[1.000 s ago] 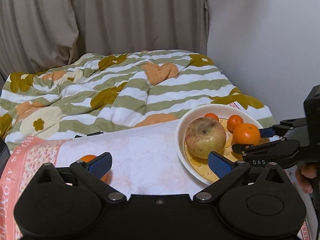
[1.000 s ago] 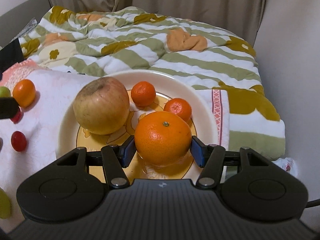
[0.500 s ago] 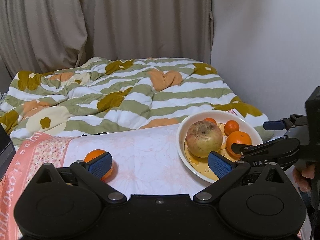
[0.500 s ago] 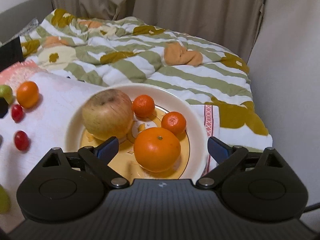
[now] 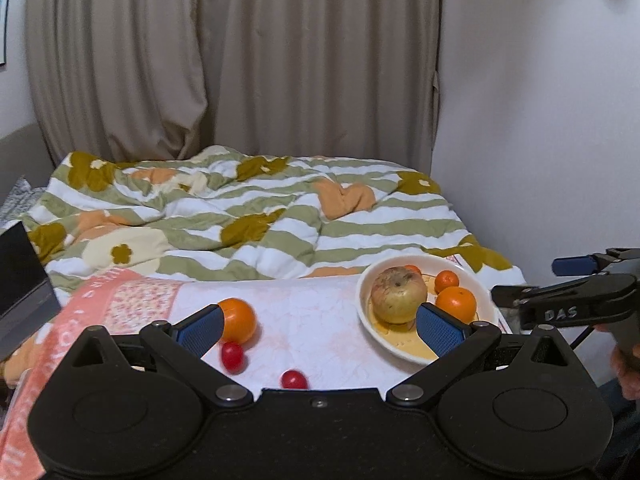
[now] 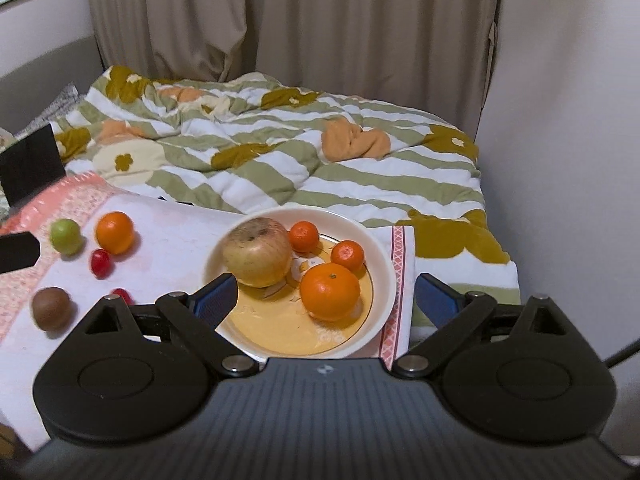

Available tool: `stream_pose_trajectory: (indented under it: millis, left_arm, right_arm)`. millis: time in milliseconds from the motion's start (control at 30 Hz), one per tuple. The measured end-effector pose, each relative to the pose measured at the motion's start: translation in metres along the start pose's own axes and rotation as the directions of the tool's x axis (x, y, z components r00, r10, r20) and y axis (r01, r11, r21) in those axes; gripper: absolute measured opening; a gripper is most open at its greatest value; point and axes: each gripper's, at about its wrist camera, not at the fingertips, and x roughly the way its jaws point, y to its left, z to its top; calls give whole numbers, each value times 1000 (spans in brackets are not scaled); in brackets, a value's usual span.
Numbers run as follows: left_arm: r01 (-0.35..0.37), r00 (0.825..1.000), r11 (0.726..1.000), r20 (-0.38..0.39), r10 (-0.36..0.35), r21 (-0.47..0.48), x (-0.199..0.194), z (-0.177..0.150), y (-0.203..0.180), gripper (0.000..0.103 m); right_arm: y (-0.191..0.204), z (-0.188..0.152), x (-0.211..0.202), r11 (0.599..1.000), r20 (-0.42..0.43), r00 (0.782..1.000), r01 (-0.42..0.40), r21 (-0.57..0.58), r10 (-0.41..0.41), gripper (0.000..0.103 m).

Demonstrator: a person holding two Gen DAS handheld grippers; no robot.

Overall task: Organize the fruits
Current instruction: 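Withdraw both tools from the bowl toward the remaining fruits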

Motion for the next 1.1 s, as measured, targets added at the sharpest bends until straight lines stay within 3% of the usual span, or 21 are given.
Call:
stream_pose_trajectory:
  millis: [333,467,900,1100]
  left_arm:
    - [-72,997,997,31,72,-4,-55,-16,47,103]
    - [-66,997,998,39,66,-1,-66,-25,73,103]
    - [92,996,989,6,-94,117,-56,-44,151,103]
    - [201,979,963,-50,-196,179,-32,-58,173,103]
  right_arm:
    - [30,-14,-62,999,45,999,-3,42,1,103]
    - [52,-19,-82,998,57,998,22,50,-25,103]
    - [140,-55,-101,956,5,980,192,224,-198,103]
    - [173,-78,-85,942,-42,980,200,270,-196,103]
